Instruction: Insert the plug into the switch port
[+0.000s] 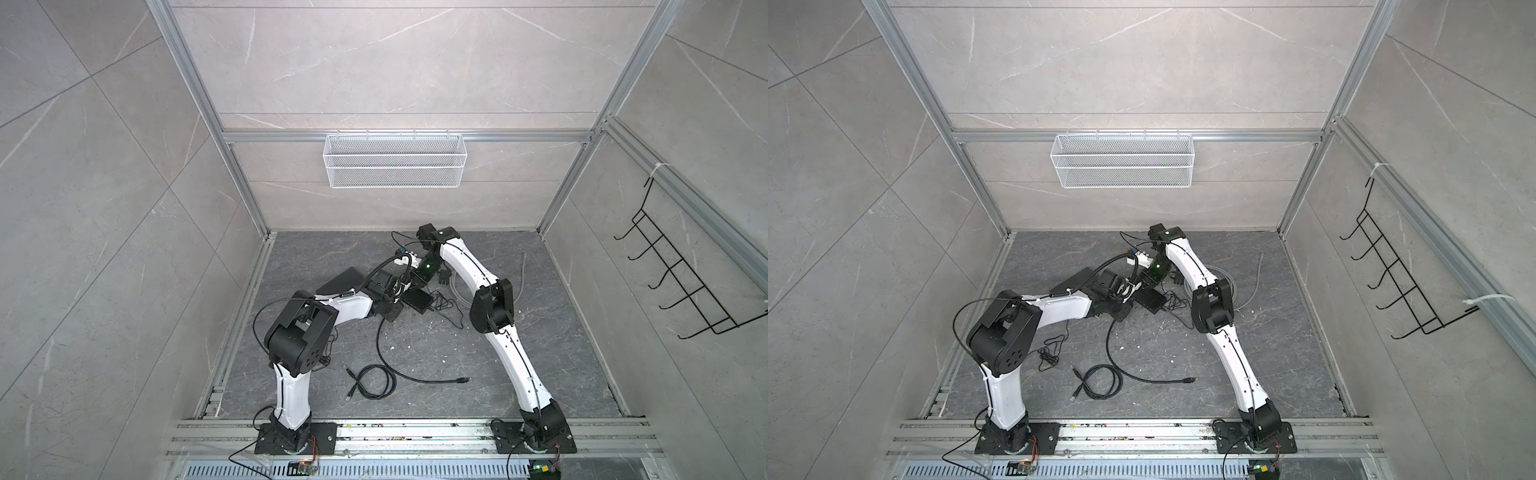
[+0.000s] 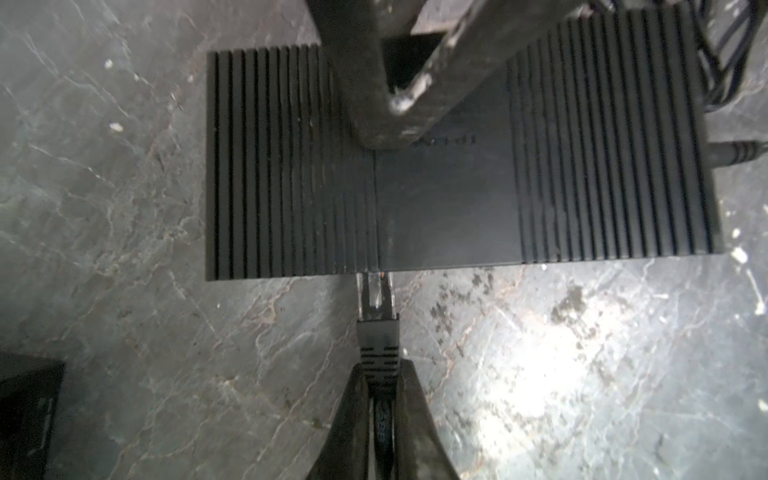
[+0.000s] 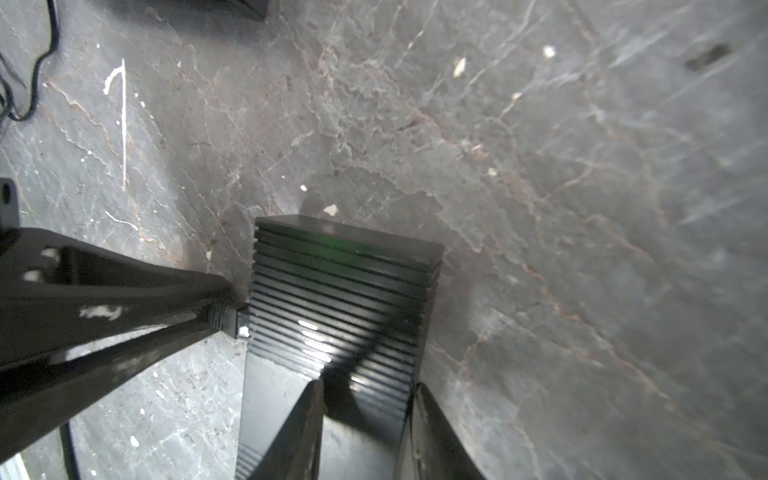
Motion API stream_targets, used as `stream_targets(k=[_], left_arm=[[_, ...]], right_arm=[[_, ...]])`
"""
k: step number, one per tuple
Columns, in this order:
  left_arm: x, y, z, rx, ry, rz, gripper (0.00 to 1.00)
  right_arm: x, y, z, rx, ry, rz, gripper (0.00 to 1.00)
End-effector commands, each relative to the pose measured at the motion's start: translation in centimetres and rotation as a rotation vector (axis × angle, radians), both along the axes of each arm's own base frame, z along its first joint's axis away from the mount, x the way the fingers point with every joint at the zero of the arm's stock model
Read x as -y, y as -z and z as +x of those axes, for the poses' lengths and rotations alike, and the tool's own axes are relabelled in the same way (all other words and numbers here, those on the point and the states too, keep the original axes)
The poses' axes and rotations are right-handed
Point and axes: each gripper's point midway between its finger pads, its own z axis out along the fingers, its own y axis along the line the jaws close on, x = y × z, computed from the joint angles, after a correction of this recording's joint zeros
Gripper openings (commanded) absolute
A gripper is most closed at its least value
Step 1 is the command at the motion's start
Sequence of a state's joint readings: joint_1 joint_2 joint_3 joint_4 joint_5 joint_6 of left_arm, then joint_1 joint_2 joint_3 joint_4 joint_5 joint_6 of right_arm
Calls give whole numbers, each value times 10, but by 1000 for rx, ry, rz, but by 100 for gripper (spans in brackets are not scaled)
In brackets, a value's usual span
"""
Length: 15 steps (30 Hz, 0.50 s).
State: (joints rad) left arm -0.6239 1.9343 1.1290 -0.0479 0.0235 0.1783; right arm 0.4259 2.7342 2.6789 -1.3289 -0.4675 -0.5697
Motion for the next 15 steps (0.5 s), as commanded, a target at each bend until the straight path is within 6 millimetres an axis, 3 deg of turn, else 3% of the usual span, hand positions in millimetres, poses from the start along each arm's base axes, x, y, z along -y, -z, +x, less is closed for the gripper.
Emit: stream_targets(k=[1,9,15], left_arm=[[54,-83,51,343,17,-295,0],[66,-110,60,440,24,-406,0],[62,-113,68,460,-34,-460,0]], right_arm=[[-20,17,-47,-152,-94,9,35],[-22,16,-51,-160,-112,18,34],[-24,16,-59,-175,-136,22,34]])
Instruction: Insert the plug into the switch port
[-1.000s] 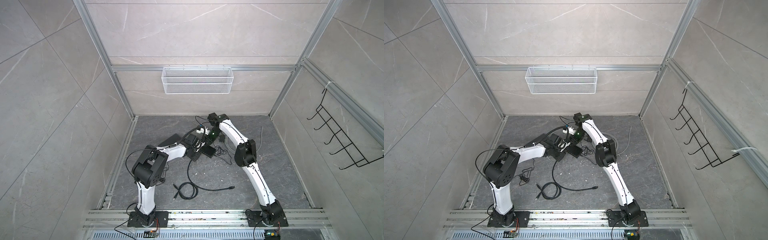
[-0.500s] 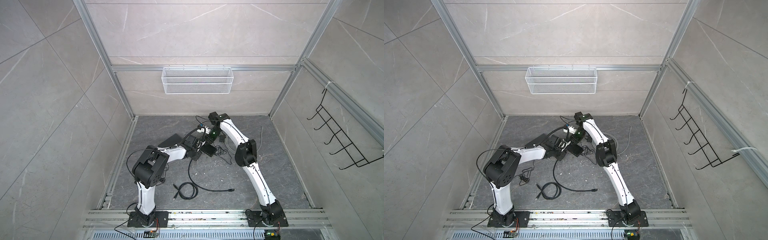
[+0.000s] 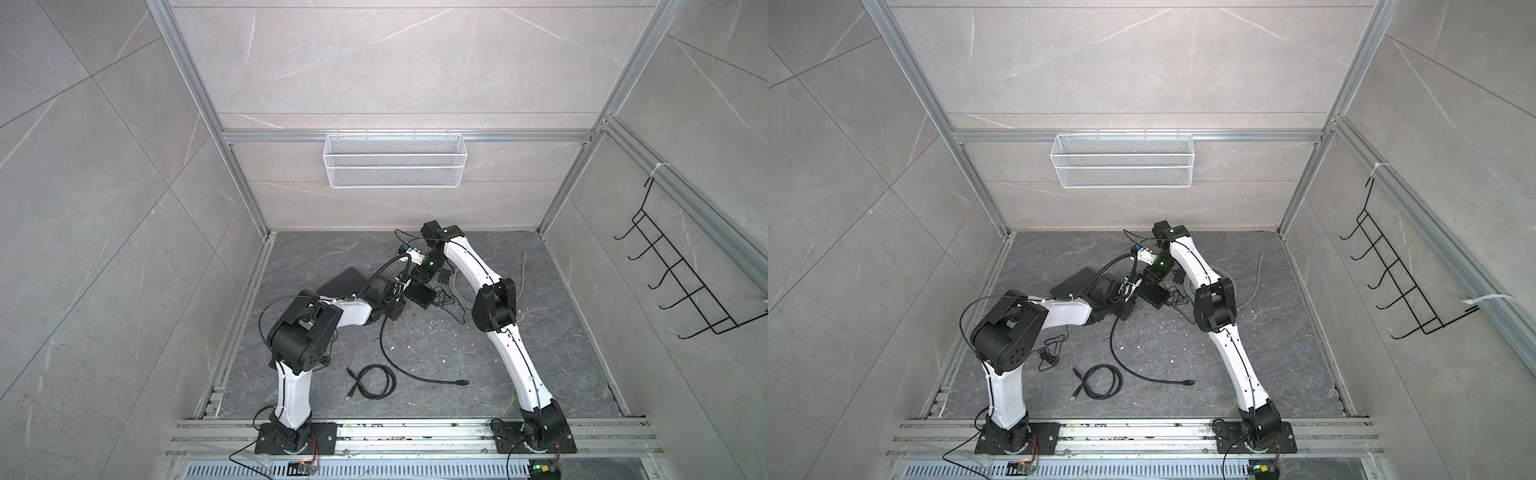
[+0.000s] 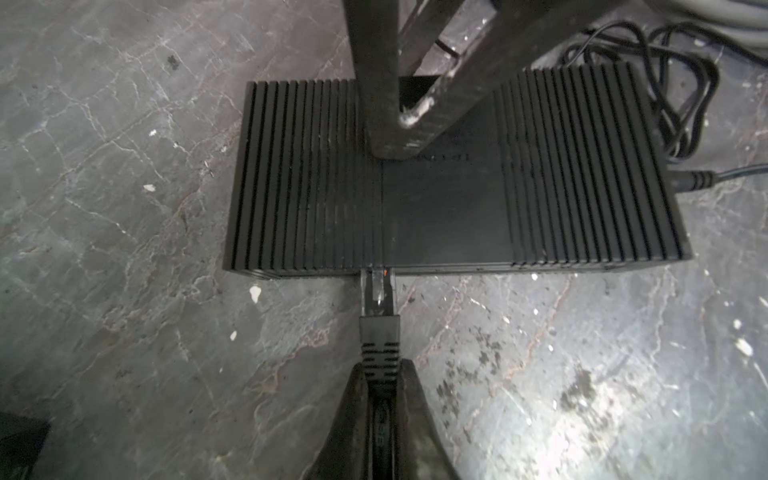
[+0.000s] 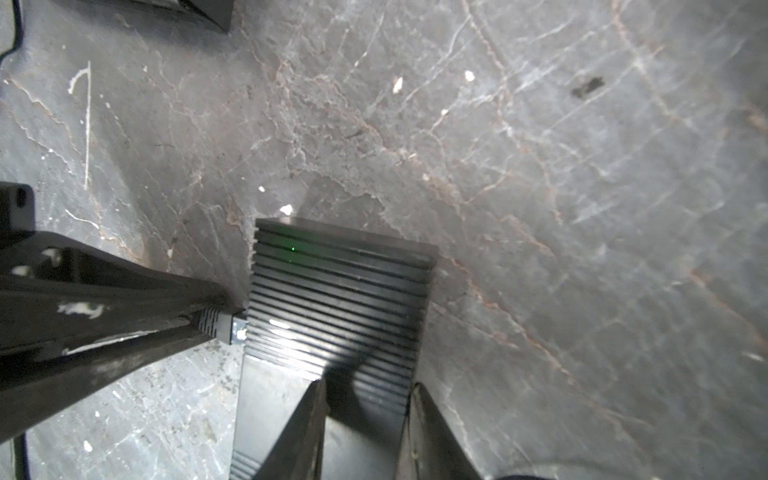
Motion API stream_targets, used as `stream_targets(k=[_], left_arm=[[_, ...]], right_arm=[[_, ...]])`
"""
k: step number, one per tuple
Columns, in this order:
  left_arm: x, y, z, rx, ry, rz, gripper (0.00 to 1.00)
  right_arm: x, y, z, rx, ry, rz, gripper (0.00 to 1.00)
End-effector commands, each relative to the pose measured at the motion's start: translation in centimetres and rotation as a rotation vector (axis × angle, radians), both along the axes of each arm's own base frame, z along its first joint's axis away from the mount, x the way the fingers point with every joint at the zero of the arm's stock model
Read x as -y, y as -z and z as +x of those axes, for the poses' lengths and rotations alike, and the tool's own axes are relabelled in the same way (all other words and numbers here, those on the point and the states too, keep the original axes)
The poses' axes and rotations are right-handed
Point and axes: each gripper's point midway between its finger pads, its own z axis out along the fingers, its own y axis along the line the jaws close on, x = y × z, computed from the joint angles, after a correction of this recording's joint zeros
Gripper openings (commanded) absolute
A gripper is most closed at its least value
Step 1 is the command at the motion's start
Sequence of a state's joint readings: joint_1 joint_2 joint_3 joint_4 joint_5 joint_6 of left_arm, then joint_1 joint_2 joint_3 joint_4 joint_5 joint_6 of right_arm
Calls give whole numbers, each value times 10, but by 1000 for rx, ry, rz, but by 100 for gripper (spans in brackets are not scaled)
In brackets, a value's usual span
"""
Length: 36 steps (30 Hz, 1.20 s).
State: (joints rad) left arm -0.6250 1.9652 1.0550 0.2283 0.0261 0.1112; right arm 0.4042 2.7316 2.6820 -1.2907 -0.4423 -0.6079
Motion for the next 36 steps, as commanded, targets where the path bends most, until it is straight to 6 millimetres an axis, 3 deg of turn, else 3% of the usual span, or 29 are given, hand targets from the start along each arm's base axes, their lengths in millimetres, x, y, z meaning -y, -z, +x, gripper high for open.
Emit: stream_targets(k=[1,11,20,24,30,36], left_arm=[[47,-112,49,365,3,-335,0],[32,-123,54,403,-31,-472,0],[35,-139,58,430,-13,-536,3],[27,-118,53,357,-38,-446,3],[-8,-86,35,206,-93,-369,5],[-21,-72,21,115,-115,-304,15]], right_arm=[[-34,17,-75,-242,-129,18,34],[-35,16,-81,-261,-144,32,33],[-36,19,-84,-263,-151,18,33],[-30,18,-62,-235,-53,14,34],[-7,12,-17,-153,139,-15,37],[11,14,3,-112,222,-53,39]])
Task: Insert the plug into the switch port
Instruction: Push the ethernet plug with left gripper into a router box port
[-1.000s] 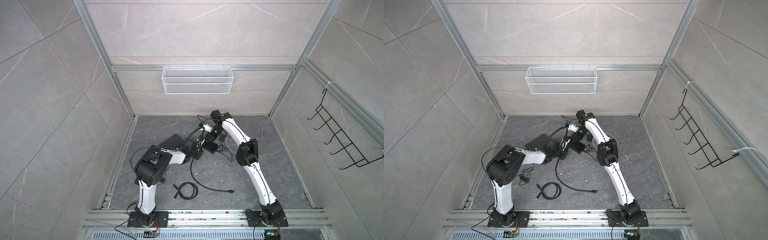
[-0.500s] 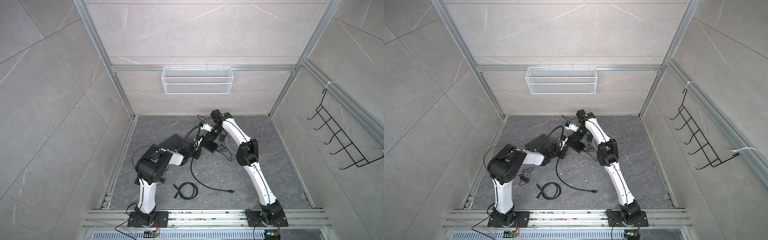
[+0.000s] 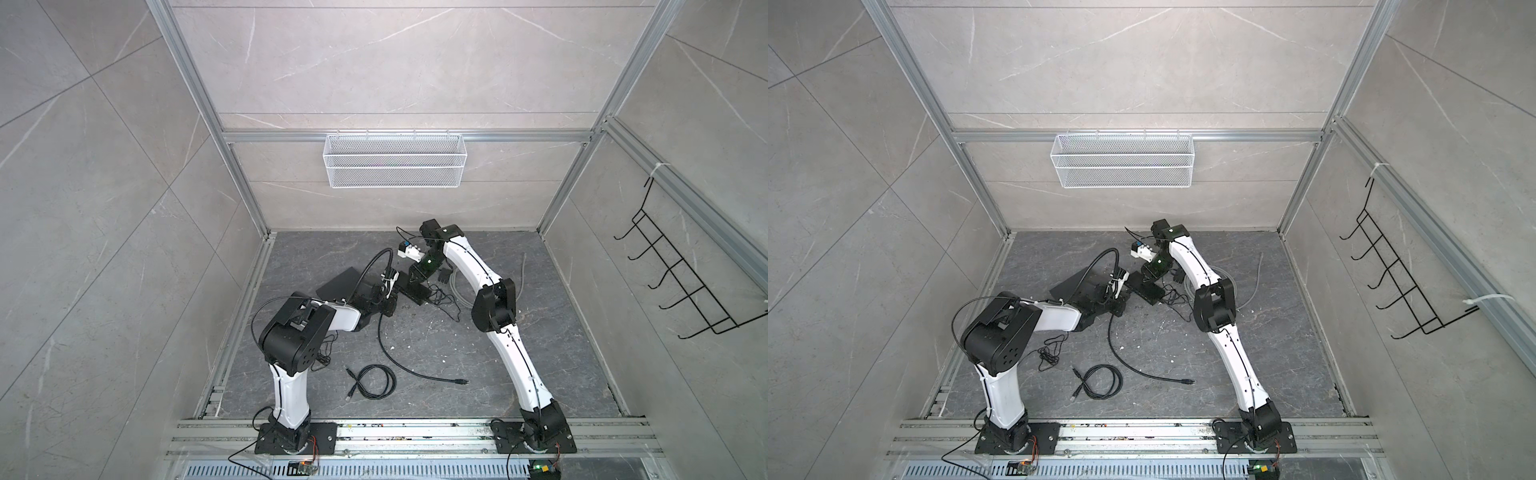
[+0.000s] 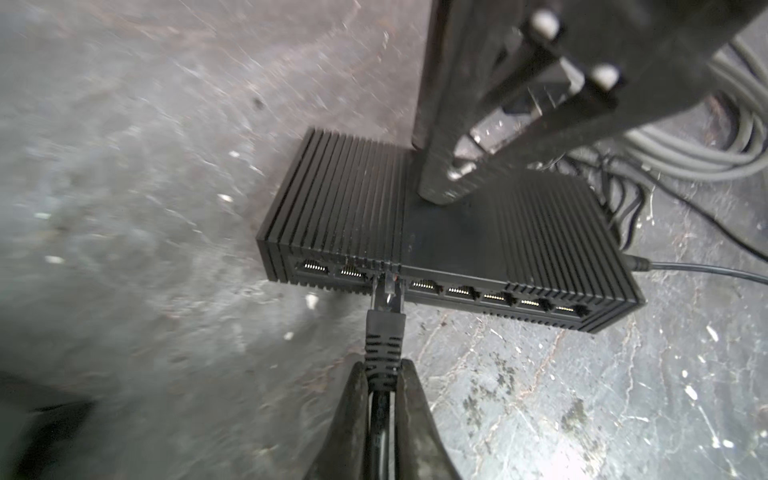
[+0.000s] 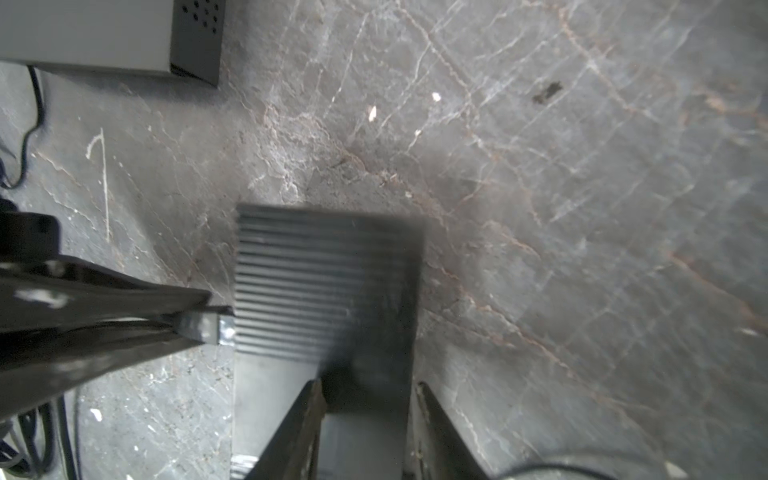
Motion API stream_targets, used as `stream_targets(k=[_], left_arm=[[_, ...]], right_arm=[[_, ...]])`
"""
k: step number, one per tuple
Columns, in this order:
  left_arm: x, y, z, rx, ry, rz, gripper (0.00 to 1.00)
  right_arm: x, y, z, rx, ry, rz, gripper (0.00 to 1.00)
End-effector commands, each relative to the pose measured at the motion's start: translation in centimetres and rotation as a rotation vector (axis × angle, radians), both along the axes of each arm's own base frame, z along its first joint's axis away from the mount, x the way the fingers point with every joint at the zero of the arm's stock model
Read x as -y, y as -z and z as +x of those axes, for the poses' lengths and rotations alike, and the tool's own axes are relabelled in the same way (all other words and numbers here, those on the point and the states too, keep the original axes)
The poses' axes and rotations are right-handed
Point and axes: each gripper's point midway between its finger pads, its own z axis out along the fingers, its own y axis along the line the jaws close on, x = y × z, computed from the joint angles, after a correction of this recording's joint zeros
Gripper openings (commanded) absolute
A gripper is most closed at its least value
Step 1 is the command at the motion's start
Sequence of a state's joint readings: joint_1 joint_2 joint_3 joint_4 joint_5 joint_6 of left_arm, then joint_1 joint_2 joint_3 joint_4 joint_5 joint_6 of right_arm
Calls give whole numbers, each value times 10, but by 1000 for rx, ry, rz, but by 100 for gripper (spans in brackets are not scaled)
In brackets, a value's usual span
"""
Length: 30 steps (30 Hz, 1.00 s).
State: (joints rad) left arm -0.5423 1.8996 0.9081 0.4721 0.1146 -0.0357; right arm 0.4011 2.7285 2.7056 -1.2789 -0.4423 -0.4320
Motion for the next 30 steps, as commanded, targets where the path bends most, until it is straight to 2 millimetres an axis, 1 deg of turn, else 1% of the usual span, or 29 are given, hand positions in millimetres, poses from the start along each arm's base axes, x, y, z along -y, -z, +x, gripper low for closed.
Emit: stream_targets(k=[1,5,9,11,14,16,20,22,24,30], left_arm=[[0,-48,8,77,-21,-66,17],[-13,-34,-3,-2,-31,0,23],[-20,-20,-11,-50,-37,5,25],[-23,-17,-14,-68,-52,4,25],[-25,-22,-20,-87,-67,-24,31],[-21,-22,-26,-109,-40,-53,34],[-16,-8,-27,-142,-30,-64,37],[-14,-4,-24,-144,-27,-63,36],[-12,1,-22,-153,-23,-54,35],[-6,12,-17,-171,-16,-64,22]], right_arm=[[15,23,-2,-71,71,-65,39],[26,24,5,-63,111,-90,39],[28,23,6,-61,120,-90,40],[27,22,7,-60,127,-86,40],[25,13,8,-50,133,-69,42],[22,5,10,-38,138,-48,45],[11,-10,13,-23,138,24,48],[7,-12,12,-29,127,49,49],[4,-9,9,-36,115,53,50],[0,4,-1,-72,90,35,50]])
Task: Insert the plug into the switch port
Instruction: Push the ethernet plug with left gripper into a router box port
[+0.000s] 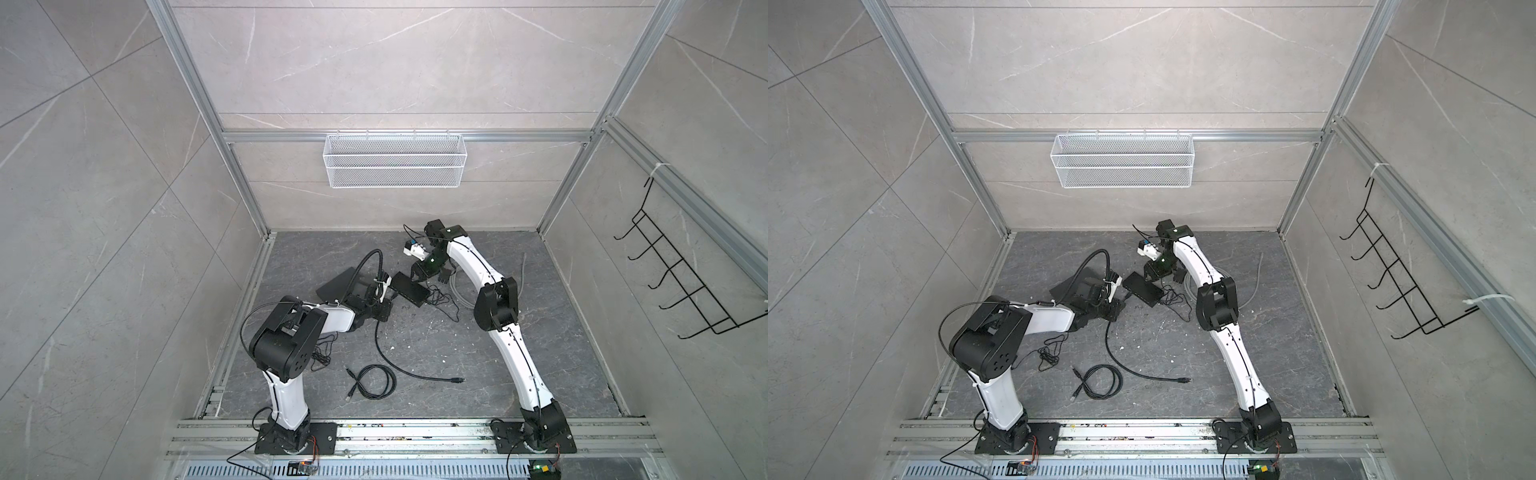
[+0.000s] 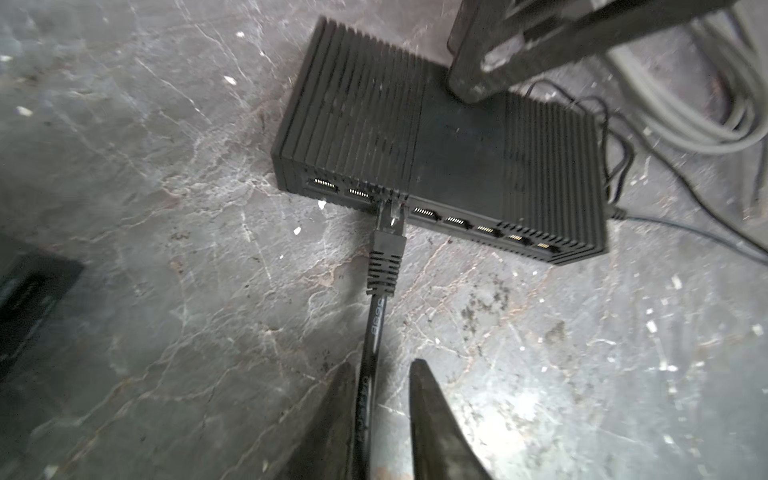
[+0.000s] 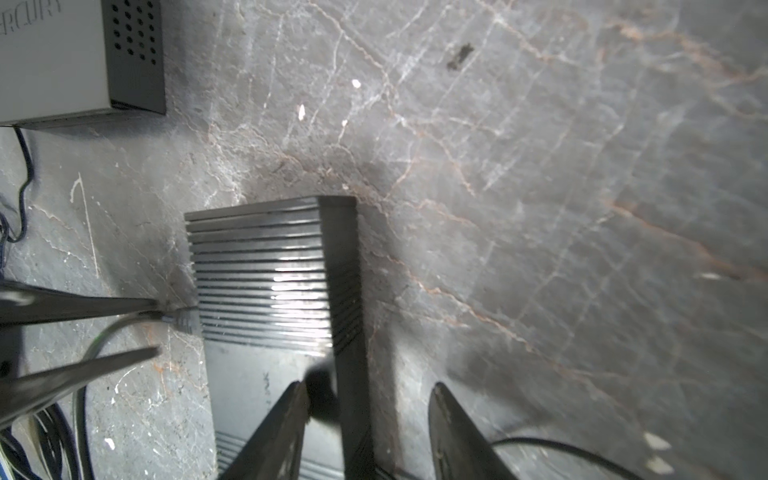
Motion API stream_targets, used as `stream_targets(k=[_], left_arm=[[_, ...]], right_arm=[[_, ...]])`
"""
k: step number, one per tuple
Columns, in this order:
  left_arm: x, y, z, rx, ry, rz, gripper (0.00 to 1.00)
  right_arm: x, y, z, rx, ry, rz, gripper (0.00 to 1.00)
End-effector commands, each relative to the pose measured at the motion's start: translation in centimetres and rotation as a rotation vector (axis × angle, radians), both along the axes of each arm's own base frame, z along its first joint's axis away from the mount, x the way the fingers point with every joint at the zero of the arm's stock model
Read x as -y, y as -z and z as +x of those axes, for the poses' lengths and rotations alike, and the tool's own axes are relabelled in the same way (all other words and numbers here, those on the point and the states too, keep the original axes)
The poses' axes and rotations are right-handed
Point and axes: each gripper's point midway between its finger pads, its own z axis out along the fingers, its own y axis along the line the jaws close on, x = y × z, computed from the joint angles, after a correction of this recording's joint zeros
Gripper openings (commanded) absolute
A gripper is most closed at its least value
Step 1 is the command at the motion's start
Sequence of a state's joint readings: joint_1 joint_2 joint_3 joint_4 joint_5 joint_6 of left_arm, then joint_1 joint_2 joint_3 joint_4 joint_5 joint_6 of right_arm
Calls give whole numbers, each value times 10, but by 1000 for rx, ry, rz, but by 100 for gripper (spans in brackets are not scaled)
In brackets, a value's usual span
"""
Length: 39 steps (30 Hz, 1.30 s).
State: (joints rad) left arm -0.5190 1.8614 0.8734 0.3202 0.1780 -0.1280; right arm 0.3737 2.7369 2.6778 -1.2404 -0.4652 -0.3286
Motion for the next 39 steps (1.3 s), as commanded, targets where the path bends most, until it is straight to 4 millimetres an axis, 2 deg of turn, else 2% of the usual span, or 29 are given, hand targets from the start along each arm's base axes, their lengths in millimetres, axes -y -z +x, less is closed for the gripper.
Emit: stream_targets(k=[1,5,10,19,27,33,37,39], left_arm=[[11,-10,12,28,8,-56,20],[15,-12,15,50,10,-91,8],[23,-18,23,78,11,-135,7],[34,-21,32,107,31,-180,11],[34,-10,26,84,83,-128,19],[31,-8,22,91,94,-108,7],[37,-12,23,105,114,-134,4],[46,-21,26,120,143,-165,3]], right_arm=[[-9,-3,-12,-23,-33,15,50],[-14,5,-33,-65,-104,-10,49],[-14,20,-57,-132,-156,-39,49],[-22,28,-71,-171,-216,-18,43],[-22,28,-63,-139,-222,-37,43],[-23,27,-62,-139,-224,-28,42],[-31,25,-75,-146,-287,-8,41],[-38,22,-84,-149,-336,1,41]])
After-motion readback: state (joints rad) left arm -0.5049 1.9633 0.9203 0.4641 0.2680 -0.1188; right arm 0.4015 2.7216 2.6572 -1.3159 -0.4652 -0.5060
